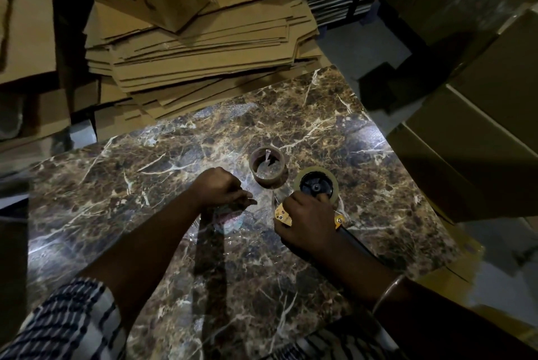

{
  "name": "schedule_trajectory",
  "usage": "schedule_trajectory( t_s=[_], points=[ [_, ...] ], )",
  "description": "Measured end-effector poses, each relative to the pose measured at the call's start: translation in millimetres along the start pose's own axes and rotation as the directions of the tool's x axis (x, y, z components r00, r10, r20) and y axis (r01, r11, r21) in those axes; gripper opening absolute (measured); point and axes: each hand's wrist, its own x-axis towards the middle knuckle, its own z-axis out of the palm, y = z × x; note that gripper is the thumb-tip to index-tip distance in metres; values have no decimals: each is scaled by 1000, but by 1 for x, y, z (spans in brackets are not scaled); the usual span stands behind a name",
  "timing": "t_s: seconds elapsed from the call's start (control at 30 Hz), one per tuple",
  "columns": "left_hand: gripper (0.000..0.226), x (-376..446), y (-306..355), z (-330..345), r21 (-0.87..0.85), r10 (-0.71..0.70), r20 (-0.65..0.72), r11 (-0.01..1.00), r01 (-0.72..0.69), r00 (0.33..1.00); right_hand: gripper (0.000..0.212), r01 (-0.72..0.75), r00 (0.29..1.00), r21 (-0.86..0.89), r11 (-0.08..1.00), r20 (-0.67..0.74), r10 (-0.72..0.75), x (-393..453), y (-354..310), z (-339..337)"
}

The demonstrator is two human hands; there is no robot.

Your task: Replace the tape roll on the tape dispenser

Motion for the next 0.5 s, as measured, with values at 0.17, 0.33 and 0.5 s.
schedule_trajectory(
  t_s=[0.17,0.33,0.5],
  points=[
    [46,-8,35,9,-131,-194,113,969,208,974,40,-4,1000,19,1000,27,3,-1,0,0],
    [42,-20,58,25,-323,-416,117,843,431,902,45,1,999,62,998,40,-4,-4,0,-7],
    [37,-38,77,23,-445,-584,70,708,549,809,37,-52,999,145,988,20,49,4,-8,-19]
  ],
)
